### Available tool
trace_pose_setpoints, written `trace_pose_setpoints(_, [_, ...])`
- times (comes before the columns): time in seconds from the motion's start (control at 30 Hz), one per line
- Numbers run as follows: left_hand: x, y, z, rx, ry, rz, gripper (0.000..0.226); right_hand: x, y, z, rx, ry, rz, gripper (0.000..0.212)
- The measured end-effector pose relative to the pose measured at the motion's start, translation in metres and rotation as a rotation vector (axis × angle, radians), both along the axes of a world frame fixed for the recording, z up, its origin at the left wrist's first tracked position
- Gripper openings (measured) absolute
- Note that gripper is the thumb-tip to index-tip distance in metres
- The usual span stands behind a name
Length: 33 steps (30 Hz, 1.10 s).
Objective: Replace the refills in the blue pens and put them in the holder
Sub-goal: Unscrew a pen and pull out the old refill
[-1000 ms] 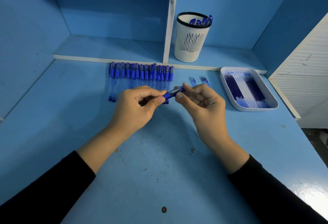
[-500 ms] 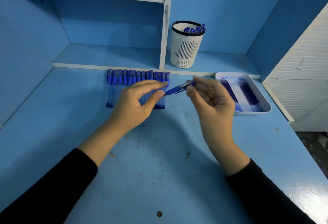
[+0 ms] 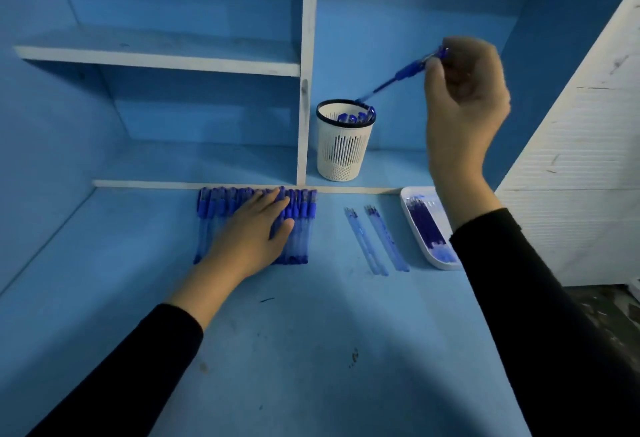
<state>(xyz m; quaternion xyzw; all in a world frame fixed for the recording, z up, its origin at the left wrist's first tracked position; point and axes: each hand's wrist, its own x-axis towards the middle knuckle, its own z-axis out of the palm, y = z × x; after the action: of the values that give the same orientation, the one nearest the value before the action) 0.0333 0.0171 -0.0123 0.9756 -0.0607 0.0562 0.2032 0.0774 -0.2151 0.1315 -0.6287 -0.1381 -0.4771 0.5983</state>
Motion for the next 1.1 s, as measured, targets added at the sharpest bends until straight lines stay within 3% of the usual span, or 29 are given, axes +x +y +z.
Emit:
trace_pose_setpoints(0.13, [-0.003,0.0,0.0,-0.04,-0.025,0.011,0.07,0.043,0.015,-0.01,-0.24,0.097,-0.008,0.019])
trace_pose_setpoints(0.3, [-0.002,0.001,0.0,-0.034,-0.041,-0.004,0.059,0.073,0.019,-0.035,-0.557,0.201,-0.039,0.018])
trace_pose_setpoints(0.43, [-0.001,0.001,0.0,-0.025,-0.026,-0.007,0.061,0.081,0.015,-0.041,-0.71,0.142,-0.099,0.011])
trace_pose_setpoints(0.73, [-0.004,-0.001,0.006,-0.027,-0.017,-0.022,0.052,0.042,0.018,-0.053,-0.599,0.135,-0.071,0.013])
trace_pose_setpoints(0.83, [-0.003,0.0,0.009,-0.002,0.01,-0.028,0.052,0.009,0.027,-0.07,-0.577,0.3,0.008,0.013])
trace_pose_setpoints(1.0, [-0.007,0.005,0.01,0.033,0.043,-0.04,0.053,-0.037,0.041,-0.106,-0.672,0.758,0.239,0.021])
trace_pose_setpoints(1.1, [-0.019,0.009,0.005,0.029,0.014,-0.054,0.052,-0.05,0.048,-0.124,-0.724,0.849,0.301,0.029])
